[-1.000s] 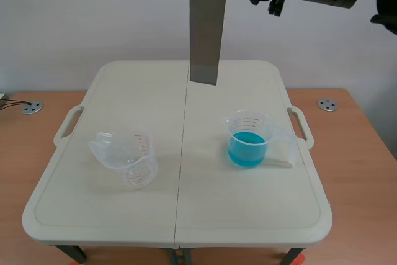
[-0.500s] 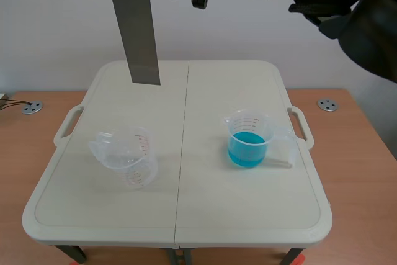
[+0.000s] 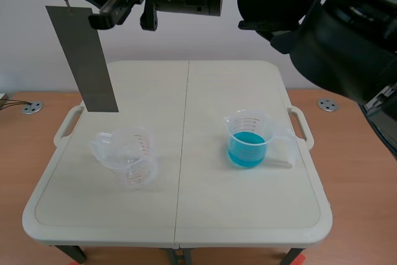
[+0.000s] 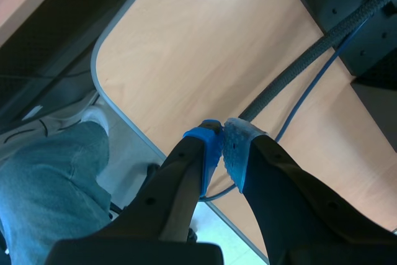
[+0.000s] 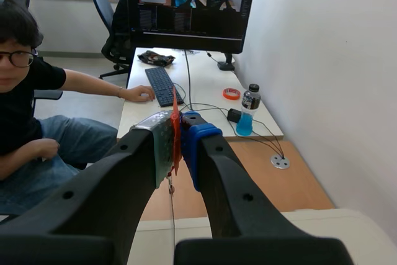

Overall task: Hold the metal plate by the orange handle, dip it into the blue solution, take it out and point at it, then put the plate back in the beaker on the left.
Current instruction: 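Put the plate into the left beaker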

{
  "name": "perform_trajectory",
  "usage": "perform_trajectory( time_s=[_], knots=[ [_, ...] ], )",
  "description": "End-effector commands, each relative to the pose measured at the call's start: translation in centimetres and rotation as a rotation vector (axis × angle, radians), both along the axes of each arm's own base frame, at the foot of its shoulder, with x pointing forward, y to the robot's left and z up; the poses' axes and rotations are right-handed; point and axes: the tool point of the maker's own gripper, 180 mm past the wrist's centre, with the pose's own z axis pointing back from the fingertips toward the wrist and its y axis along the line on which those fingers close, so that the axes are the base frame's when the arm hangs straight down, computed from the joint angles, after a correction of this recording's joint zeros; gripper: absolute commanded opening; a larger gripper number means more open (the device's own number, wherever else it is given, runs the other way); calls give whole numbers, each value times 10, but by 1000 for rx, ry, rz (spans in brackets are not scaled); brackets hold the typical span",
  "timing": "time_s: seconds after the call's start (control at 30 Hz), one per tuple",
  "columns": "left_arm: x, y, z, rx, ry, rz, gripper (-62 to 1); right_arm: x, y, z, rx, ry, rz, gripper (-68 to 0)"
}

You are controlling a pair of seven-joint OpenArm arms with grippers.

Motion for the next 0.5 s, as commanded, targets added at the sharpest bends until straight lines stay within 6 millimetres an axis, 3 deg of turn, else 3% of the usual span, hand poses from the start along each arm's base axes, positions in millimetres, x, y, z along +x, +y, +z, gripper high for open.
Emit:
perform_trajectory(
  time_s=[0.0,0.47],
  knots=[
    [0,0,2,-5,-5,5,-551,-1,4,15,30,-20,9,-664],
    [0,0,2,-5,-4,6,-552,5,9,5,27,20,-7,-664]
  ],
)
